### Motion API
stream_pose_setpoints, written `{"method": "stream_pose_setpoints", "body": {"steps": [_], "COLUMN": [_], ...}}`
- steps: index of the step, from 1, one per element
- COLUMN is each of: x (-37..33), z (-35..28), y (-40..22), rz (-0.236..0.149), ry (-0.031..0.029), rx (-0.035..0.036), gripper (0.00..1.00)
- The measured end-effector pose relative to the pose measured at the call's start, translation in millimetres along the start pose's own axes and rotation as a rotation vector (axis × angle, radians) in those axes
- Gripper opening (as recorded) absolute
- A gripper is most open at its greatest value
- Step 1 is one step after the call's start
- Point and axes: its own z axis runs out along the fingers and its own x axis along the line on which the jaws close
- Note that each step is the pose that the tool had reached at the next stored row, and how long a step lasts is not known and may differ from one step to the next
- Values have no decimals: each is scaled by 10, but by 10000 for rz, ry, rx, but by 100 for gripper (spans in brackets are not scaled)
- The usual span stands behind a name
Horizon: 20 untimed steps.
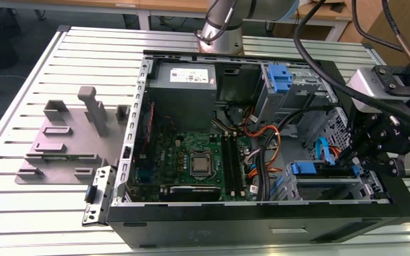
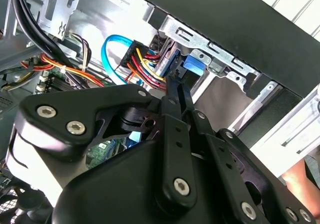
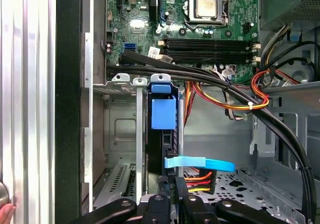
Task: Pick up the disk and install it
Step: 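Insert the second disk wire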
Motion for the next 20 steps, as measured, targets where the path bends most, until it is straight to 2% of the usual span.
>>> {"method": "stream_pose_setpoints", "body": {"steps": [4,7,20], "x": [0,1,-7], "z": [3,3,16], "y": [0,-1,-1], "rz": [0,0,-65], "ry": [5,73,77], "rx": [0,2,-2], "gripper": [16,16,16]}}
